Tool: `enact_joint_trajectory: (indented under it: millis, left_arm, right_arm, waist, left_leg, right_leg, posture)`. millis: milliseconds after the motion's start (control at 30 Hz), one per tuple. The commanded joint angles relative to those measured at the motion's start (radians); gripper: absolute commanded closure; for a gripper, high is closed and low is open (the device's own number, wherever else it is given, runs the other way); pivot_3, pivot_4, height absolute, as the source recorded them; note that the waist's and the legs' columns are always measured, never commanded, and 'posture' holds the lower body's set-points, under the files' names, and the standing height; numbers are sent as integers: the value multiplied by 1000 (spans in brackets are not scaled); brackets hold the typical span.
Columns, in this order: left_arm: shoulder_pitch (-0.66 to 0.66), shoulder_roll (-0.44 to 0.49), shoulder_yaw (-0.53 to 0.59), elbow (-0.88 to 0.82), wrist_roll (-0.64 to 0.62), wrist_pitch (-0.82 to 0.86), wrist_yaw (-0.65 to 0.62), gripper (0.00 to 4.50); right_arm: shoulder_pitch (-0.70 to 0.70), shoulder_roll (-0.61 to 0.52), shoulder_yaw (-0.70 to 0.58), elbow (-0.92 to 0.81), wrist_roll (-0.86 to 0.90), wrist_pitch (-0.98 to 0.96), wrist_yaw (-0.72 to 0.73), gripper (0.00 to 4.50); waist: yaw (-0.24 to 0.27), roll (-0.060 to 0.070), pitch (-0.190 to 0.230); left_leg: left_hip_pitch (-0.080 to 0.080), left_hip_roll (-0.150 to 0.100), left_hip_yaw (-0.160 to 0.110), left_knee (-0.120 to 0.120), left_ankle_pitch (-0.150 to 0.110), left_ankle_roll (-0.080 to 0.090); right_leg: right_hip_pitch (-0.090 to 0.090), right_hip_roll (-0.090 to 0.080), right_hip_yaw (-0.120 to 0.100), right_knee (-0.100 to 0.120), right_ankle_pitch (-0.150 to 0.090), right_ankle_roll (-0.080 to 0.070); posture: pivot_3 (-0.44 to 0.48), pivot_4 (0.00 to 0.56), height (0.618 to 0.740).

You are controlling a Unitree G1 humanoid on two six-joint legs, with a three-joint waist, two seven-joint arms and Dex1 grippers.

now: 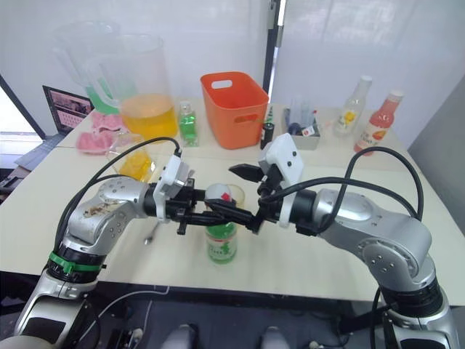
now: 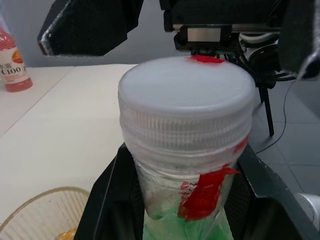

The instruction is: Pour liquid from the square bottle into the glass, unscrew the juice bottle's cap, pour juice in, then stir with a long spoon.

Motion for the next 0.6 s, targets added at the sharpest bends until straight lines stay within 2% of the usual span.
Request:
enact_joint_trajectory:
  millis: [33,200,300,467,500,600]
  left_arm:
    - [-6,-20,11,-6,-3,-8,19,3028]
    - [17,-28,-7,18,14,-16,11,3028]
    - [18,-26,-18,33,22,-27,-5,3029]
    - [16,-30,-20,45,30,-41,-7,3045]
    - [20,-29,-21,42,32,-44,-7,3046]
    - [33,-24,-26,19,37,-47,-7,3046]
  right_arm:
    - [-40,16,3,-18,-14,26,-26,0]
    - [-29,10,21,-43,-43,44,-12,0]
    - [-23,26,20,-45,-46,43,-13,813]
    - [-1,37,6,-46,-43,32,18,2634]
    - [3,34,4,-43,-43,27,37,2798]
    - [3,13,1,-28,-41,20,116,2797]
  waist:
    - [0,0,0]
    - [3,0,0]
    - [2,0,0]
    - [3,0,0]
    - [3,0,0]
    - [3,1,0]
  left_leg:
    - [0,0,0,0,0,0]
    - [0,0,0,0,0,0]
    - [0,0,0,0,0,0]
    - [1,0,0,0,0,0]
    - [1,0,0,0,0,0]
    - [1,0,-1,0,0,0]
  right_leg:
    - [0,0,0,0,0,0]
    - [1,0,0,0,0,0]
    - [1,0,0,0,0,0]
    - [2,0,0,0,0,0]
    - [2,0,0,0,0,0]
    - [2,0,0,0,0,0]
  posture:
    - [0,150,740]
    - [0,150,740]
    - [0,150,740]
    - [0,150,740]
    - [0,150,740]
    - [0,150,740]
